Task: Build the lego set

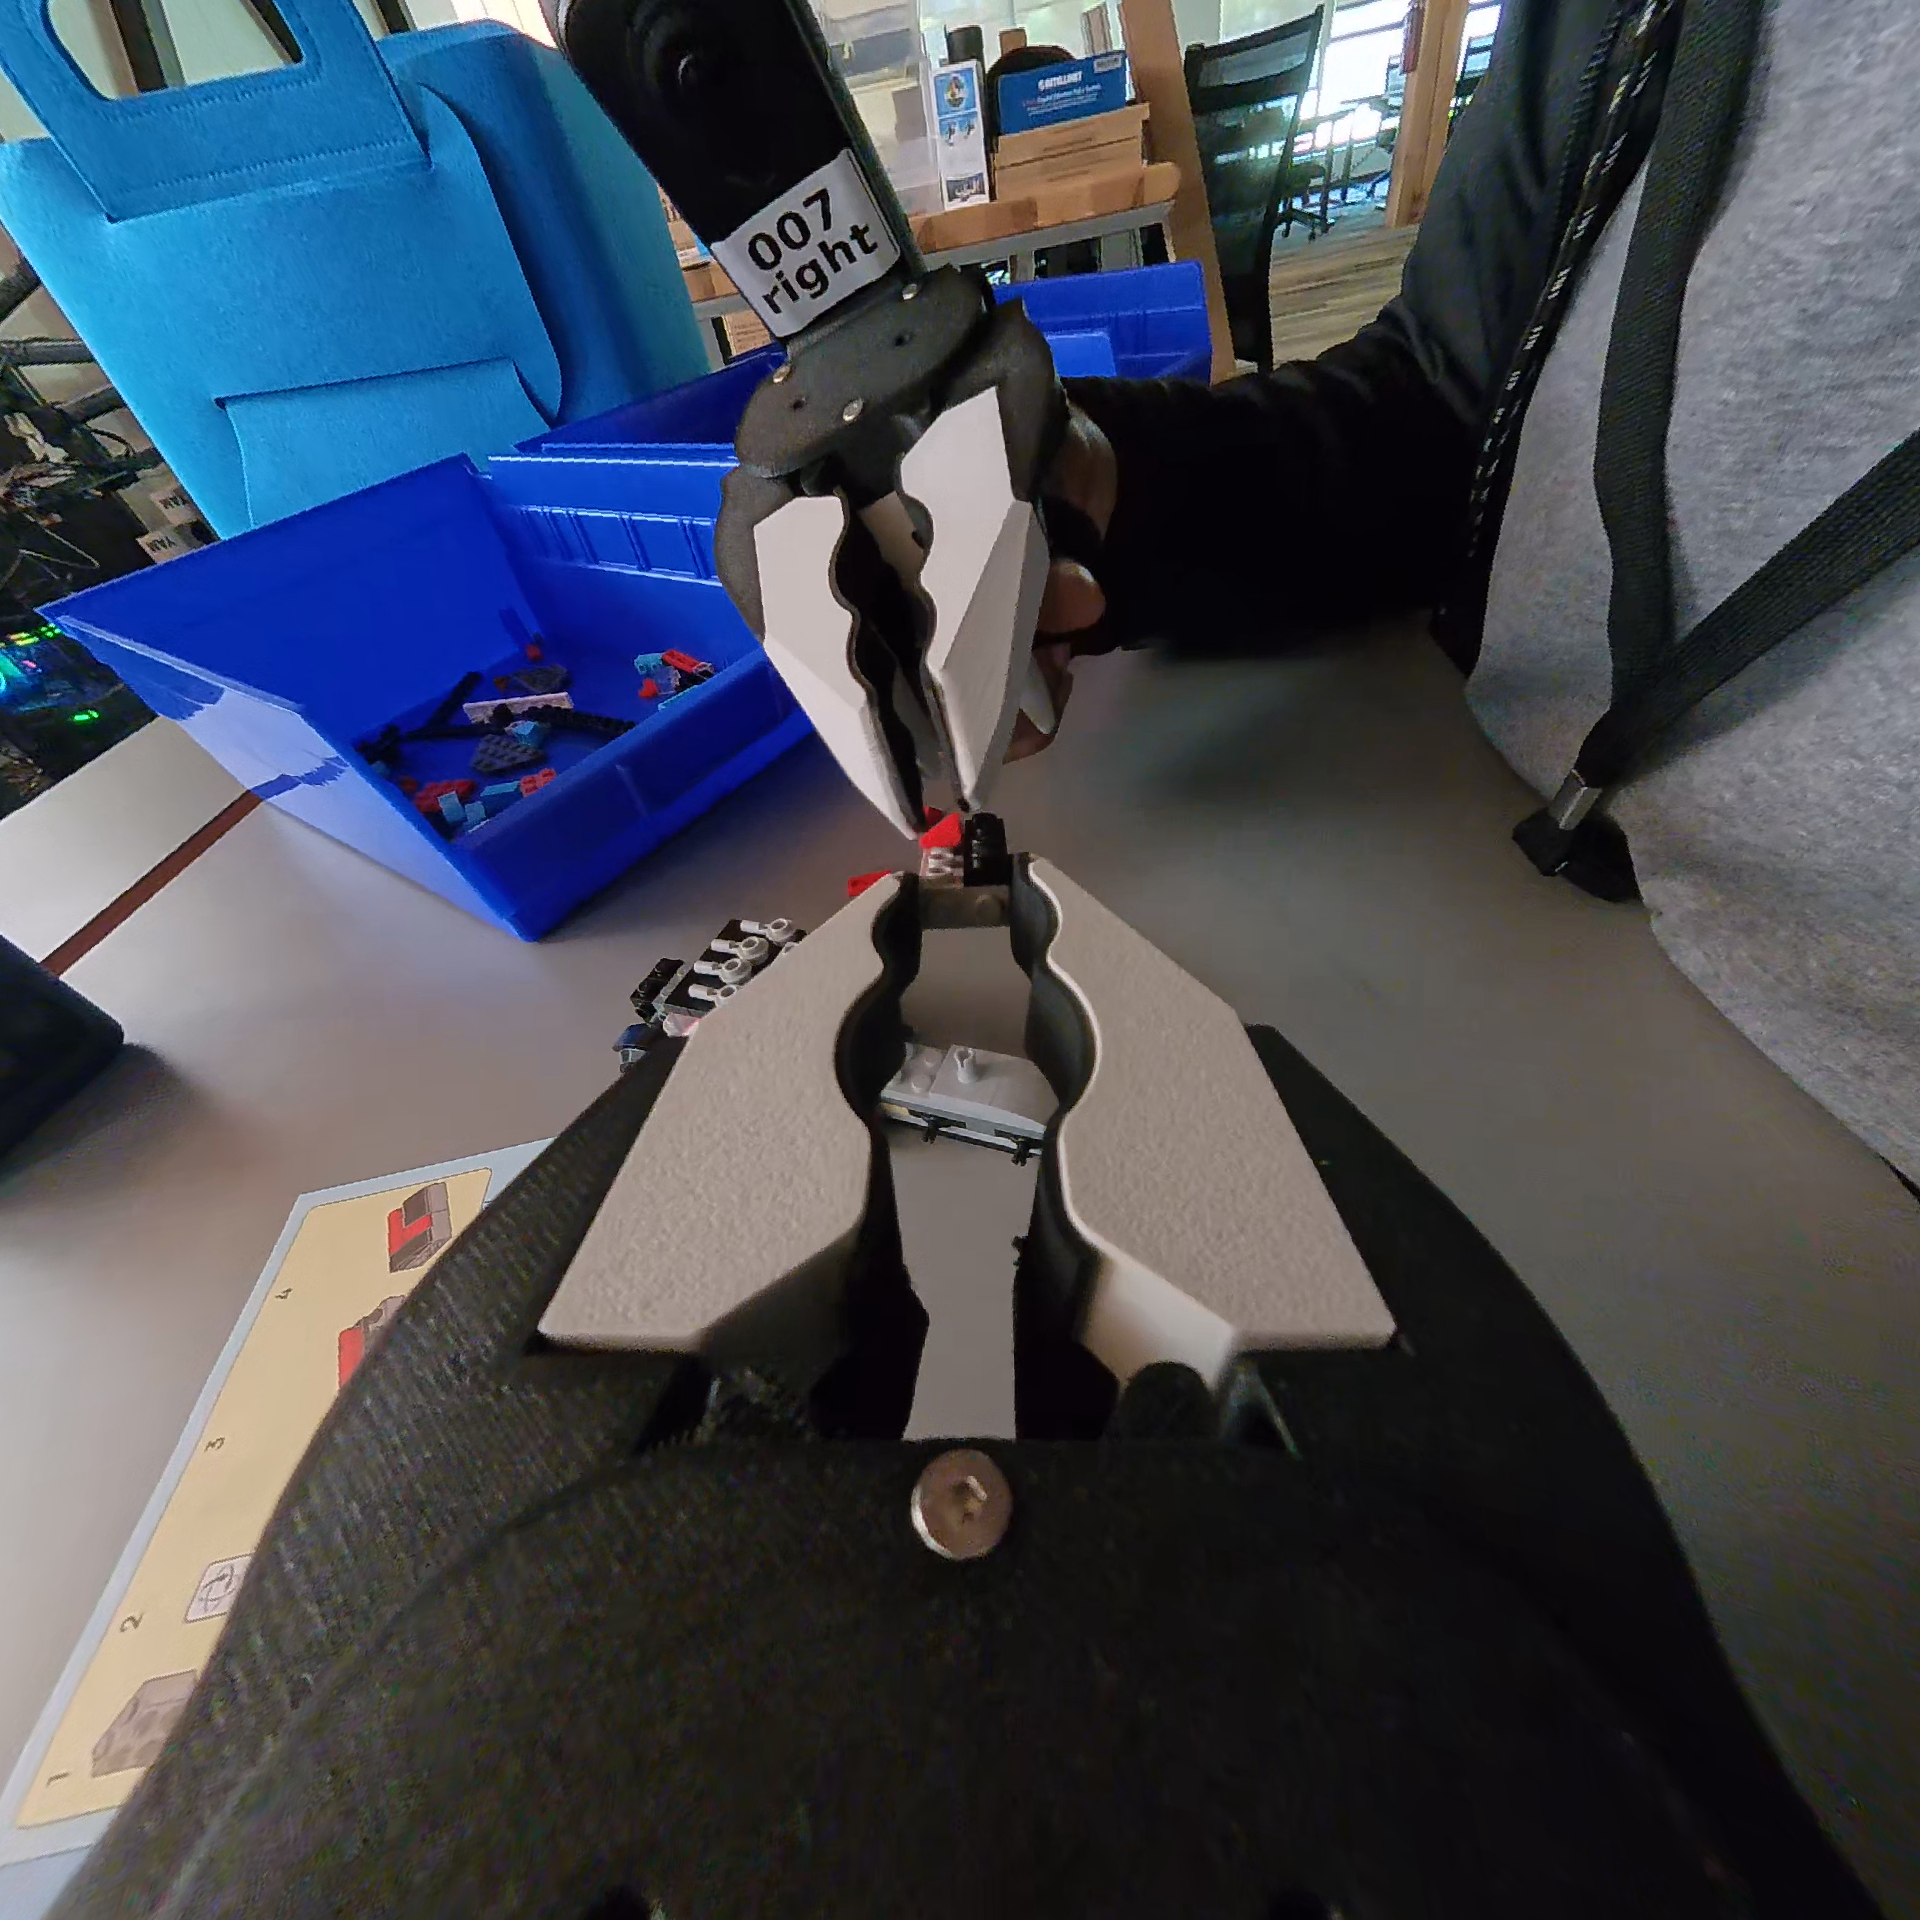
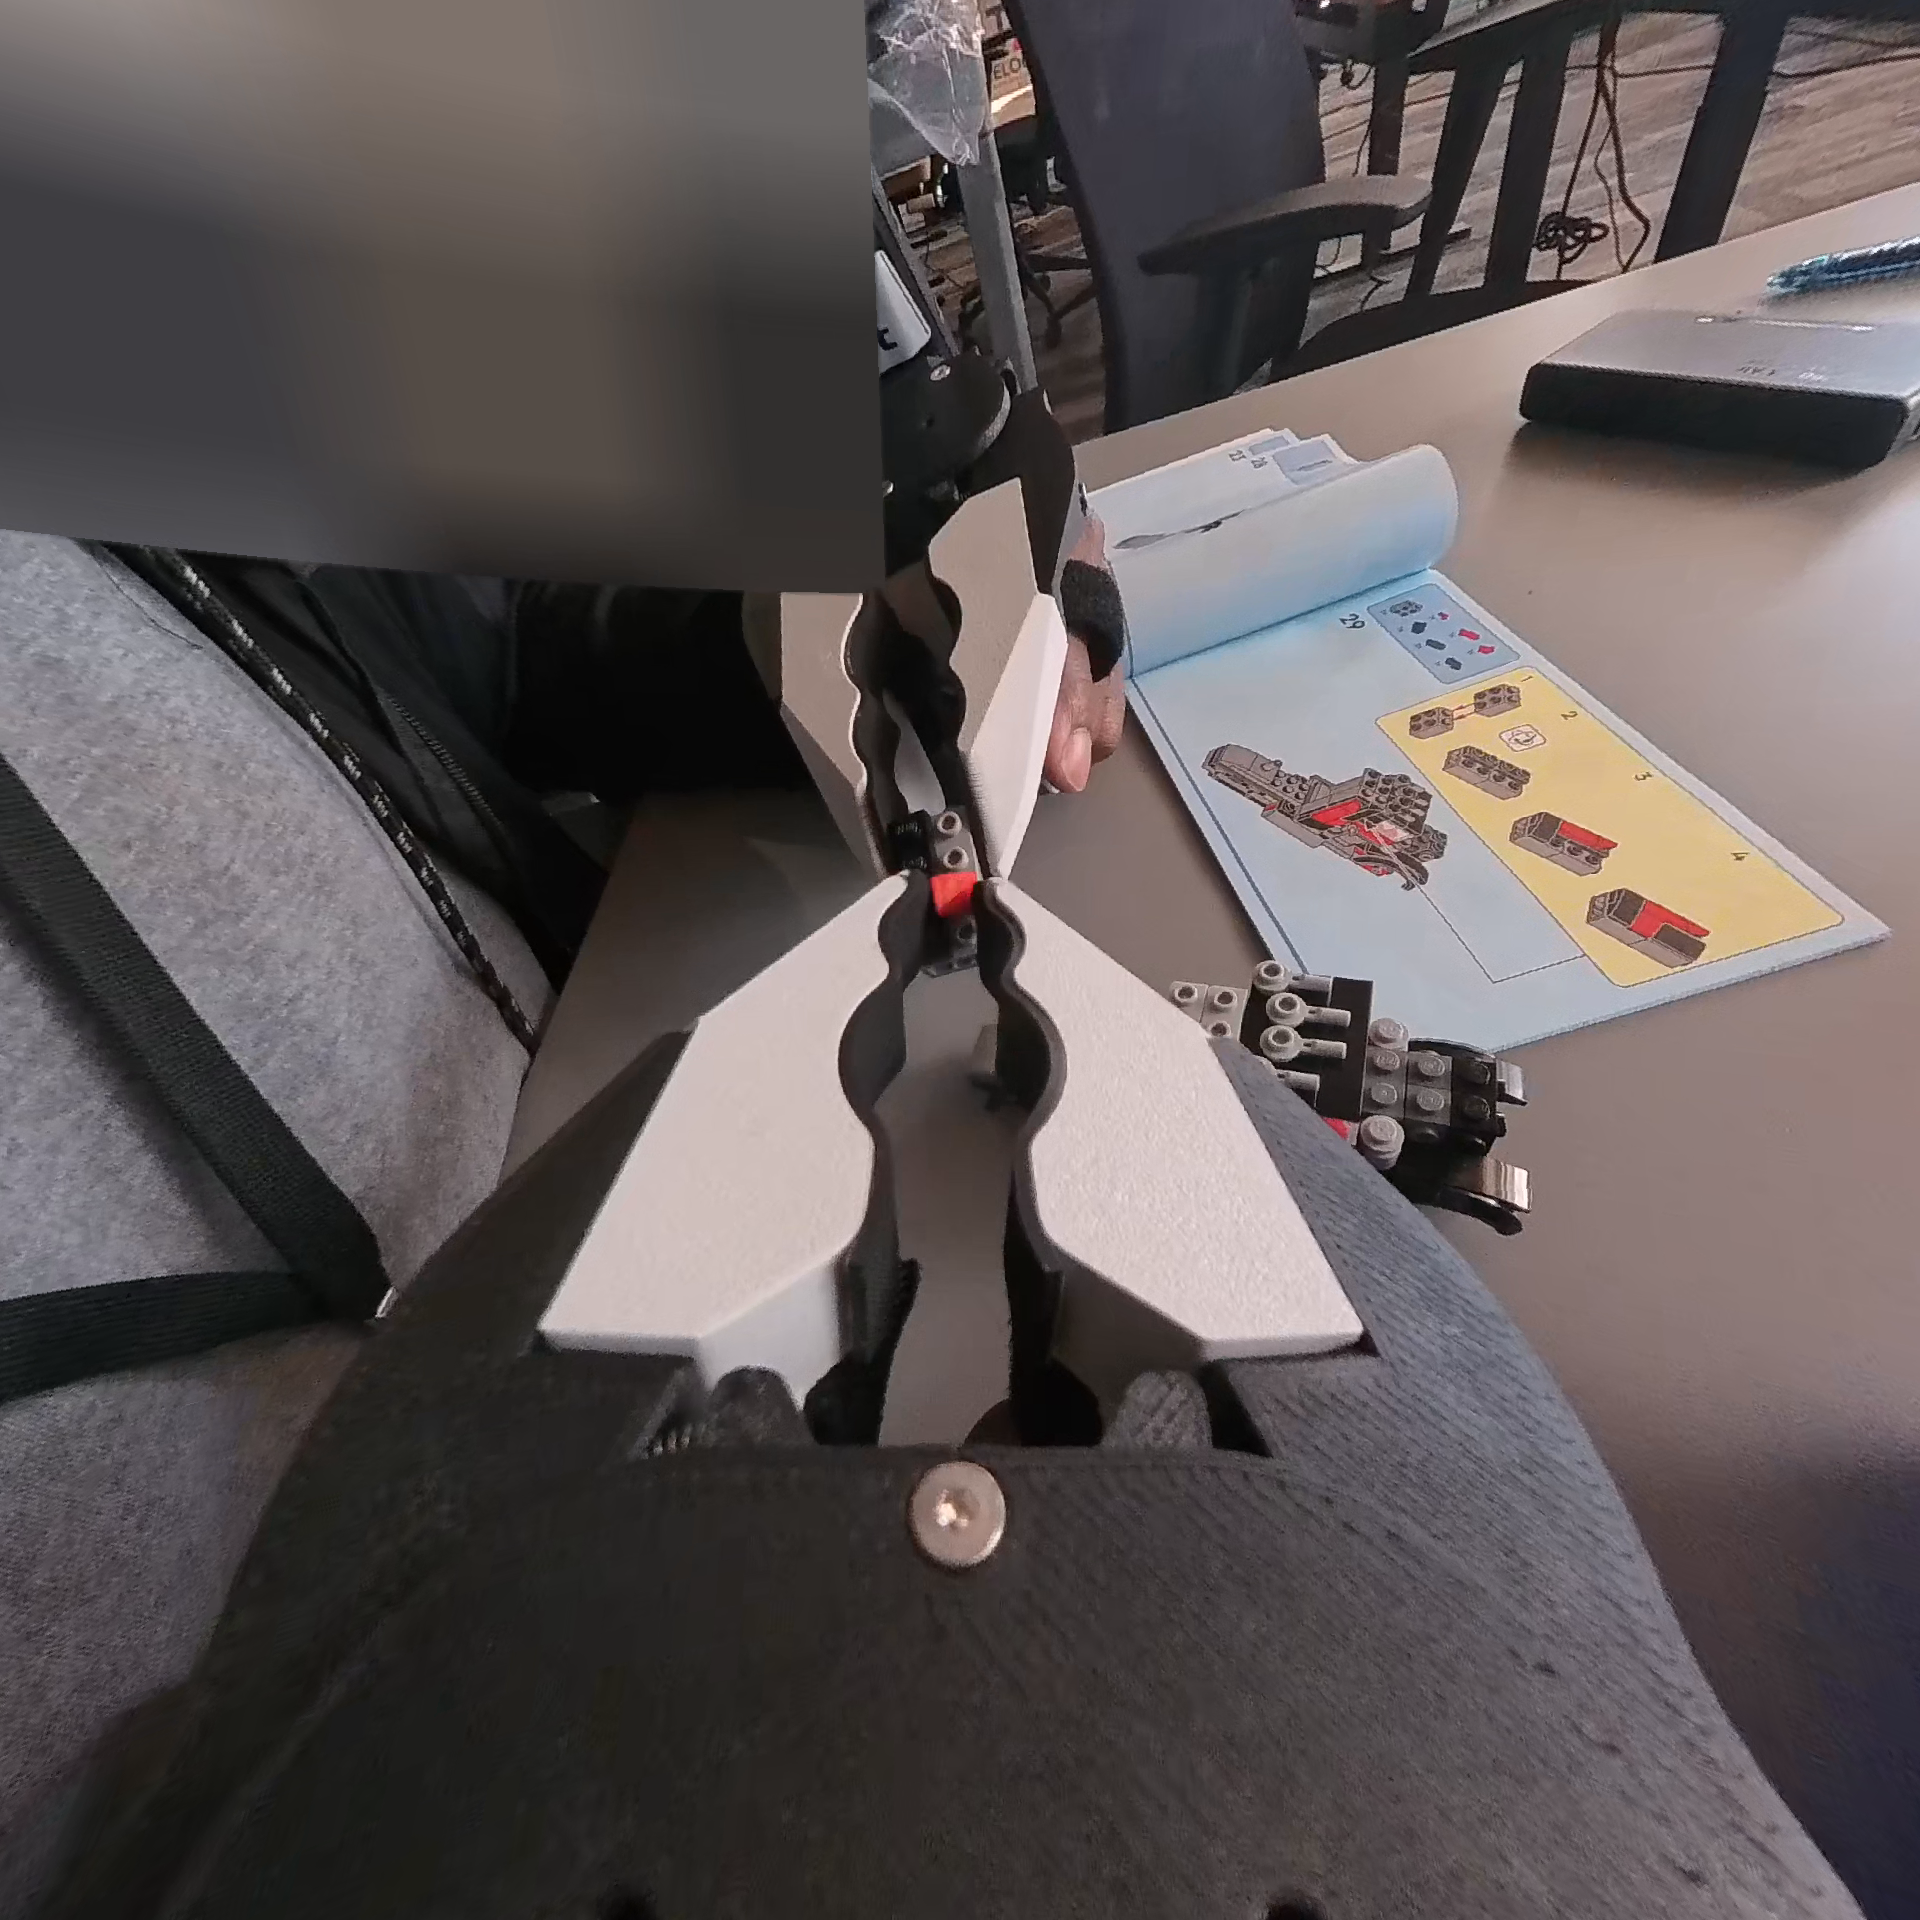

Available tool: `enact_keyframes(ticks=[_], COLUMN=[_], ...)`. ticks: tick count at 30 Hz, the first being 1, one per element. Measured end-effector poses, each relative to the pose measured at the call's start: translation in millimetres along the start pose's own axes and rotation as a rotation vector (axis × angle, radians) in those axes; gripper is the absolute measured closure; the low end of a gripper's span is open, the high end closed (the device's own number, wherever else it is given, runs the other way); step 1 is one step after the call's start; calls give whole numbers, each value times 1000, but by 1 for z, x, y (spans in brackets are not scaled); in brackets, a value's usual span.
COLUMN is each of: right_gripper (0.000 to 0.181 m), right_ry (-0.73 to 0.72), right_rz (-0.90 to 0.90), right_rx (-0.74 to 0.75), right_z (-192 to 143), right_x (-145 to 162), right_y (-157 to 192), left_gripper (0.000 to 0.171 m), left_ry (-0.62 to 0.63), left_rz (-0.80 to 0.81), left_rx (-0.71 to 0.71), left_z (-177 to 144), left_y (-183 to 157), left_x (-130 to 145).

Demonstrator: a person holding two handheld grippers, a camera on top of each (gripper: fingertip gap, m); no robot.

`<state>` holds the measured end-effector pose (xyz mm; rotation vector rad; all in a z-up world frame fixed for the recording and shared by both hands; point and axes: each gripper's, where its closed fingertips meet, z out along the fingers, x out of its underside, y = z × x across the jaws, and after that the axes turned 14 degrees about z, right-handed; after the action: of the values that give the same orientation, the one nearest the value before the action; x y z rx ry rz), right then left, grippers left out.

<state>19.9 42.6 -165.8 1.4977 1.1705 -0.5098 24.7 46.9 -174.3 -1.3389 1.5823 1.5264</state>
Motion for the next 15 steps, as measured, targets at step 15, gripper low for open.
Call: enact_keyframes(ticks=[15], right_gripper=[160], right_ry=[-97], right_rz=[356], right_rx=[-56], right_z=[-13], right_x=[-14], right_y=[-7], left_gripper=[155], left_ry=[-37], left_rz=[14], left_rx=[-37], left_z=[-2], left_y=[5], left_x=[-4])
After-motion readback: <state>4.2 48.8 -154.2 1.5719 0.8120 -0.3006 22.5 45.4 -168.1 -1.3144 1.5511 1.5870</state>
